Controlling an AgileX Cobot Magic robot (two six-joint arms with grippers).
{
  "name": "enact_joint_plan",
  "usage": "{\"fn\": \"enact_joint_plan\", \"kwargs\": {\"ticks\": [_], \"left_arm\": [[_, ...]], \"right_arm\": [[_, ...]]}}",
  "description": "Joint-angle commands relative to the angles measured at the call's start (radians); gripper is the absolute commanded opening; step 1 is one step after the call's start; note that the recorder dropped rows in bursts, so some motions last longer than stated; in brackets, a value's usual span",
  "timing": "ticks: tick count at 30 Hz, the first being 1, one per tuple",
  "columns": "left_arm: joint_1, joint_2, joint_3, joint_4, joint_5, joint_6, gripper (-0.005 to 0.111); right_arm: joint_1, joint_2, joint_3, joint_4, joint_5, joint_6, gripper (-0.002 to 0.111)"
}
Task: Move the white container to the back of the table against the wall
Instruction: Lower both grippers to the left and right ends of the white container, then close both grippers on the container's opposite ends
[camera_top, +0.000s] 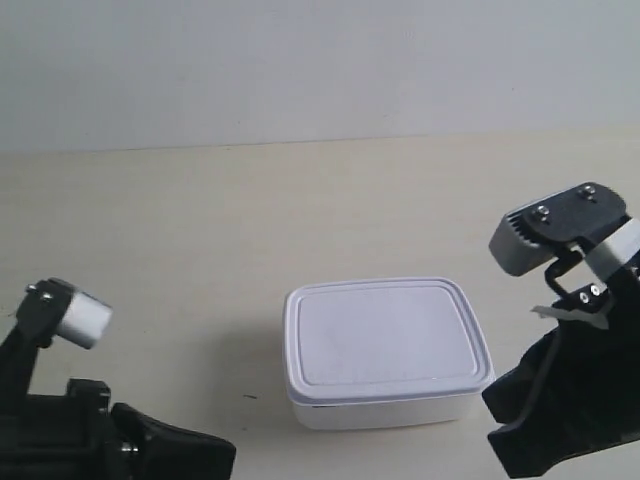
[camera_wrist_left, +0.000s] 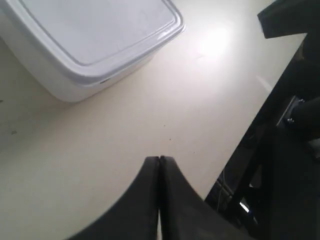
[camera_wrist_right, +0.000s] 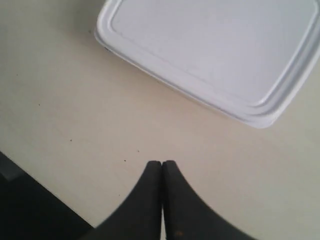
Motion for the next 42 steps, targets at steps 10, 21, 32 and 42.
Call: {"fn": "enact_joint_plan", "kwargs": {"ticks": [10,21,32,42], "left_arm": [[-0.073,0.270,-0.140,-0.023,0.094,0.040,0.000],[-0.073,0.460,-0.249,-0.118,0.017,0.165,0.000],[-0.073,0.655,-0.401,-0.126,0.032,0.198,0.000],[-0.071,0.682,-0.449,-0.131,0.149,0.212,0.000]], "right_arm": [[0.065,0.221,-0.006,-0.193,-0.121,0.203,0.000],[0.065,0.382,-0.006,-0.189,-0.212,0.201,0.000],[0.065,0.483,-0.006,-0.193,-0.342,0.203,0.000],[0.065,0.544,-0.006,-0.330,-0.402,0.323,0.000]]}}
